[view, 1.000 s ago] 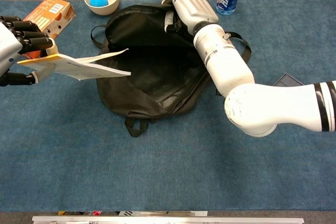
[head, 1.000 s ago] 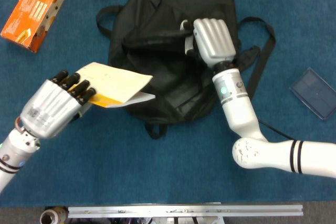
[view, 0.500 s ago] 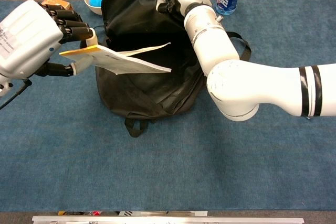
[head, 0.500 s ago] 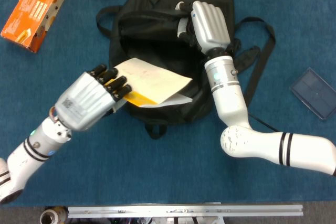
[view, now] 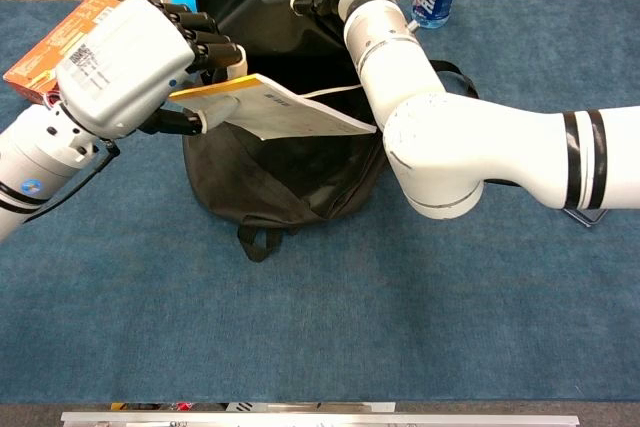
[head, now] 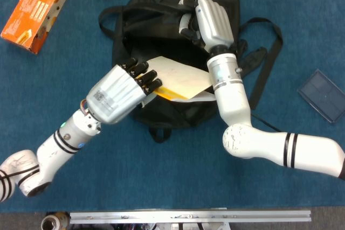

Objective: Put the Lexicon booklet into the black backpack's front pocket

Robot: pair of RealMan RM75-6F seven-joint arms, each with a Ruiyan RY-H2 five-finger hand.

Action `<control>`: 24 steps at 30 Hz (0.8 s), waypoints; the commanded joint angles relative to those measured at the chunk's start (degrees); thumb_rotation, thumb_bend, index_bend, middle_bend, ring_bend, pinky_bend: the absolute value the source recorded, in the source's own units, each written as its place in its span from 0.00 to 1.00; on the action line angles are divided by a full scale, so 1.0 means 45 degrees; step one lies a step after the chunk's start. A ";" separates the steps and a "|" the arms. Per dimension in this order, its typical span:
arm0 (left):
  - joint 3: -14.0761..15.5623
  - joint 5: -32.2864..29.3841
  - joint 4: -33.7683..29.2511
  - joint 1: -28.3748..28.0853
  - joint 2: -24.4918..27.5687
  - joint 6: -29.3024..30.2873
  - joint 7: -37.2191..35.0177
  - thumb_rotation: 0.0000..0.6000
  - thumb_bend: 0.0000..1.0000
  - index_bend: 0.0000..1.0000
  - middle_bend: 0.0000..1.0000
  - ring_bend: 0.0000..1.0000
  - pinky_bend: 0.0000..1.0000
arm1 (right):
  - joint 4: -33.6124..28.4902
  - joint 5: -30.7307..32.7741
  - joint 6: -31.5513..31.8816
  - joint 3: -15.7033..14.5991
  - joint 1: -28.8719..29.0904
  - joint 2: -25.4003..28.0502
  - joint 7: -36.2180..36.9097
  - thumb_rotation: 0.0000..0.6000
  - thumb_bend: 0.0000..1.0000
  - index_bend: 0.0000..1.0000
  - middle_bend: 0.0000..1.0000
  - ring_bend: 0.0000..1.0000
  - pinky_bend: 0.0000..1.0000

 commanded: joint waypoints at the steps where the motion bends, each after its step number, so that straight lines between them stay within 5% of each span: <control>1: -0.0029 -0.0186 0.0421 -0.0202 -0.0464 -0.0197 0.0073 1.00 0.36 0.68 0.61 0.50 0.56 | -0.0048 0.0137 -0.0037 0.0094 0.0080 0.0005 0.0106 1.00 0.86 0.71 0.62 0.63 0.78; 24: -0.0466 -0.2284 0.3658 -0.0244 -0.3381 -0.0630 0.2841 1.00 0.36 0.68 0.61 0.50 0.56 | -0.0216 0.0721 0.0386 0.0299 0.0550 -0.0044 0.0570 1.00 0.87 0.70 0.62 0.63 0.78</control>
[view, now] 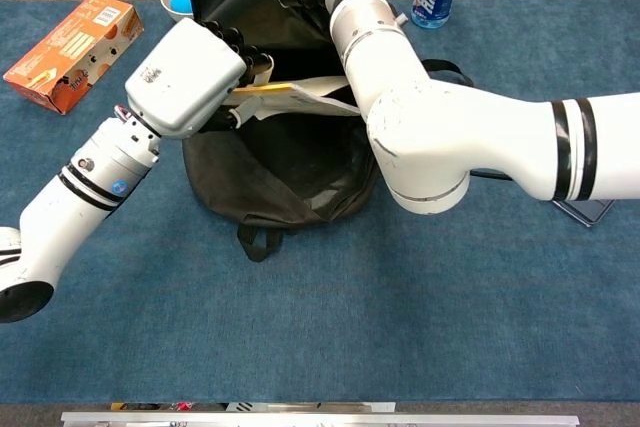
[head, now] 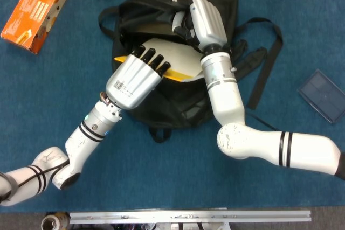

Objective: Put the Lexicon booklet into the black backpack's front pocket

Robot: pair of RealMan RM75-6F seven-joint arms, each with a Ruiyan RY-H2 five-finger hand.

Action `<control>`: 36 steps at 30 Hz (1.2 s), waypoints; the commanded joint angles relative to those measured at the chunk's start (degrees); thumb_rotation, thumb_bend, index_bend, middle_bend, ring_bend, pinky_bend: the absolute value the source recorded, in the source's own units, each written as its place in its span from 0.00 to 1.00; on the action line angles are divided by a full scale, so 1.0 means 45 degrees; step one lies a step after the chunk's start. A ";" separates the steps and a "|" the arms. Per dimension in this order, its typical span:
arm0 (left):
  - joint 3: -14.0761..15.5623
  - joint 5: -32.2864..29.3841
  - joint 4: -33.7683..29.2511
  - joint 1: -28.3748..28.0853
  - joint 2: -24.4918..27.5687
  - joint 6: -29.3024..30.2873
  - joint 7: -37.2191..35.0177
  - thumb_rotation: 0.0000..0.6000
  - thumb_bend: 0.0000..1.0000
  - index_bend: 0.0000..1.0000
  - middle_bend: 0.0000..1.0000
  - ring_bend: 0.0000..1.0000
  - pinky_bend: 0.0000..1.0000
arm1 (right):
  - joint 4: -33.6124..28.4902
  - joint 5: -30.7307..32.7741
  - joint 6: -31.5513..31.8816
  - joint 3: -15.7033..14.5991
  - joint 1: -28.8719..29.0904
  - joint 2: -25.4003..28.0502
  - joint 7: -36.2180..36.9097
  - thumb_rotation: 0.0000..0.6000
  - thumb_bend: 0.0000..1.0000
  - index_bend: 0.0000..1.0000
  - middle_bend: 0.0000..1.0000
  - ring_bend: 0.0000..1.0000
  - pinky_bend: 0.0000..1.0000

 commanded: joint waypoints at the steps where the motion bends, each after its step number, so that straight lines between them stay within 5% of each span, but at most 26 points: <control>1: 0.0004 -0.0412 0.0512 0.0241 -0.0380 0.0034 0.0616 1.00 0.36 0.68 0.61 0.50 0.56 | -0.0055 0.0023 0.0076 0.0003 0.0013 0.0023 0.0008 1.00 0.87 0.70 0.62 0.63 0.78; 24: 0.0073 -0.1715 0.0547 0.0488 -0.1652 -0.0549 0.4036 1.00 0.33 0.67 0.61 0.49 0.56 | -0.0183 0.0221 0.0422 0.0062 0.0173 -0.0028 0.0250 1.00 0.87 0.70 0.62 0.64 0.79; 36: -0.0166 -0.1728 0.0579 -0.0051 -0.2172 -0.0658 0.4535 1.00 0.30 0.67 0.62 0.49 0.56 | -0.0079 0.0274 0.0492 0.0127 0.0268 -0.0181 0.0410 1.00 0.87 0.70 0.62 0.64 0.79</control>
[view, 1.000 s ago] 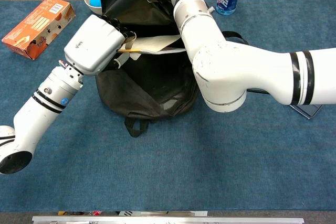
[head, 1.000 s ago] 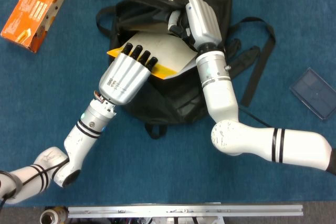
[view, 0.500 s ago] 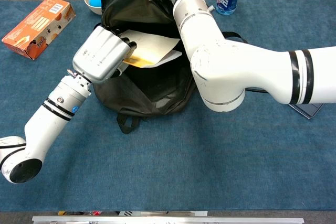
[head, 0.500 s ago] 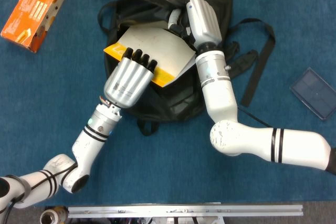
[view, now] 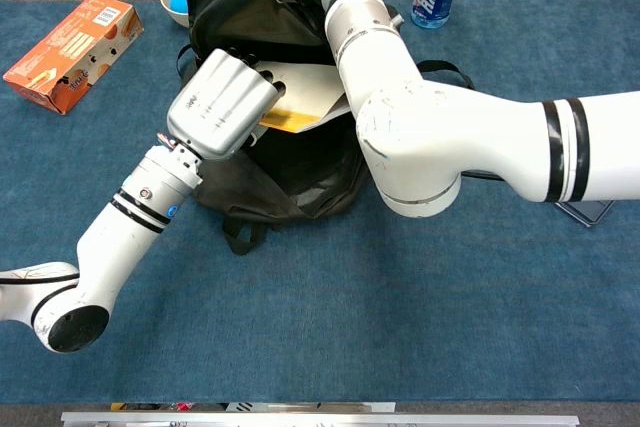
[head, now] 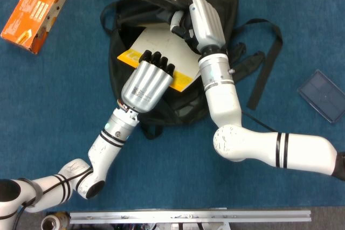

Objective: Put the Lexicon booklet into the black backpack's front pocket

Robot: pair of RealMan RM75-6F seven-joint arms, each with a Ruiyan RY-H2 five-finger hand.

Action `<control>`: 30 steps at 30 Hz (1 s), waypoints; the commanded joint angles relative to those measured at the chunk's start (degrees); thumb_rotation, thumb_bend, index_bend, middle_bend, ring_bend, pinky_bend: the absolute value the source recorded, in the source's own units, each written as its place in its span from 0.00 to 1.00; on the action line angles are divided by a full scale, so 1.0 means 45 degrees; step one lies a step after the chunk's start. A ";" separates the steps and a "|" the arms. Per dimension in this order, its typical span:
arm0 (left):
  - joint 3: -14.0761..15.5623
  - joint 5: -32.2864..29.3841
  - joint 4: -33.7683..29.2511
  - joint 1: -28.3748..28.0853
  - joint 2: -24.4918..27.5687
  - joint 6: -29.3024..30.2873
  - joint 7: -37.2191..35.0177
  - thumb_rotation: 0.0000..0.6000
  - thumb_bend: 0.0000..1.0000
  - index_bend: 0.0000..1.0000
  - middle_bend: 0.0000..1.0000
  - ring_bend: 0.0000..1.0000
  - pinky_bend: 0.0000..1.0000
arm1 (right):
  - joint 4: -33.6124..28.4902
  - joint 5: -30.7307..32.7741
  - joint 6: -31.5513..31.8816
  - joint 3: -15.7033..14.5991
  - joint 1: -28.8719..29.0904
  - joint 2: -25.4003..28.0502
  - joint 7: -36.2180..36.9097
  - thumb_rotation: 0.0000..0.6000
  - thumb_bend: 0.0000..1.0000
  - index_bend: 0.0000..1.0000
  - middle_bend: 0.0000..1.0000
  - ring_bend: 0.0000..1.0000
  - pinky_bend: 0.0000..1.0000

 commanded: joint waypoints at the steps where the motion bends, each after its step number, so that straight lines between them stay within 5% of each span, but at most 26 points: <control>1: -0.0051 -0.0069 0.0112 -0.0097 -0.0179 -0.0064 0.0243 1.00 0.30 0.67 0.62 0.49 0.56 | 0.0018 0.0027 0.0009 0.0043 0.0014 -0.0024 0.0042 1.00 0.87 0.70 0.62 0.64 0.79; 30: -0.0031 -0.0384 0.1233 -0.0951 -0.1224 -0.0899 0.1283 1.00 0.30 0.66 0.62 0.49 0.56 | -0.0291 0.0136 0.0046 0.0084 -0.0029 0.0039 0.0155 1.00 0.87 0.70 0.62 0.64 0.79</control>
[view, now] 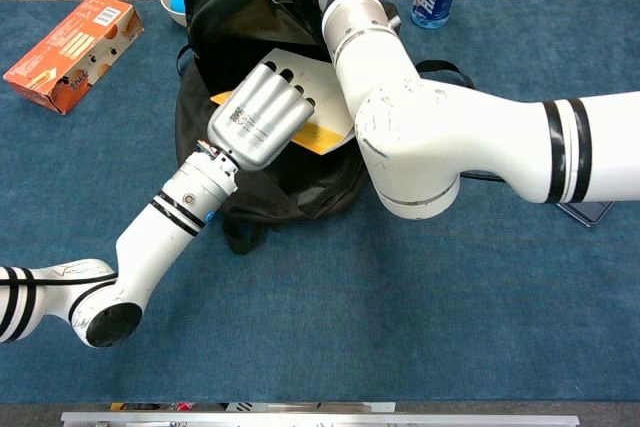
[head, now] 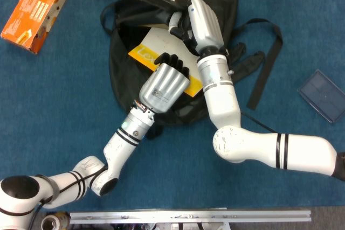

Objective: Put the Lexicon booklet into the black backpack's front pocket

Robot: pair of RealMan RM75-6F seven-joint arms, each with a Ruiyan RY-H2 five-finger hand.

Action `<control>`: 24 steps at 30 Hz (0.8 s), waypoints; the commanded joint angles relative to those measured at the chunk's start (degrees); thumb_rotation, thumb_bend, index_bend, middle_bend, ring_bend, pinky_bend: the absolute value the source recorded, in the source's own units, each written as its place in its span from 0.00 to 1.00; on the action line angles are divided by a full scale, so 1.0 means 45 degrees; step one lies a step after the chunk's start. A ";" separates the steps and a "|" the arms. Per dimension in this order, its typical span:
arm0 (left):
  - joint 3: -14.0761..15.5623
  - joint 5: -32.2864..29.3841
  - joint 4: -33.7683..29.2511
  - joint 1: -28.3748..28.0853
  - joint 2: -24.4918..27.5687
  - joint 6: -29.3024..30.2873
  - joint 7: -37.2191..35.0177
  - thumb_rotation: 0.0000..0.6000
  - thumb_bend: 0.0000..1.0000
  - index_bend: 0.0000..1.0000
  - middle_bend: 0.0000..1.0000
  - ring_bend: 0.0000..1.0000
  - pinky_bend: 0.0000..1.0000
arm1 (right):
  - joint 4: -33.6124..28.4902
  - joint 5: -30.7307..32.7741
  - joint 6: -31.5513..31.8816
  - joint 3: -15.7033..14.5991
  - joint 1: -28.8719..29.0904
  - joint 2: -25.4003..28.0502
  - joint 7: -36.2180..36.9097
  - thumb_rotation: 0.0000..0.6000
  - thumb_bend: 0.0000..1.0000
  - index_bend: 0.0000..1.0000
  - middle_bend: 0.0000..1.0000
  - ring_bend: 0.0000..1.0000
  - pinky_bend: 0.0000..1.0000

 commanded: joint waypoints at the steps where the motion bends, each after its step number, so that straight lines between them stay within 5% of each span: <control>1: -0.0035 0.0010 0.0046 -0.0115 -0.0096 -0.0031 0.0053 1.00 0.30 0.66 0.62 0.49 0.56 | -0.0040 0.0009 0.0019 0.0004 -0.0017 0.0029 -0.0006 1.00 0.87 0.70 0.62 0.64 0.79; 15: -0.0635 -0.0575 0.0861 -0.0775 -0.0825 -0.0533 0.0482 1.00 0.30 0.66 0.62 0.49 0.56 | -0.0276 0.0167 0.0040 0.0020 -0.0040 0.0063 0.0041 1.00 0.87 0.70 0.62 0.64 0.79; 24: -0.0667 -0.0944 0.1103 -0.0424 -0.0831 -0.0058 0.0706 1.00 0.12 0.57 0.60 0.49 0.56 | -0.0284 0.0206 0.0000 -0.0030 -0.0125 0.0146 0.0104 1.00 0.87 0.70 0.62 0.64 0.79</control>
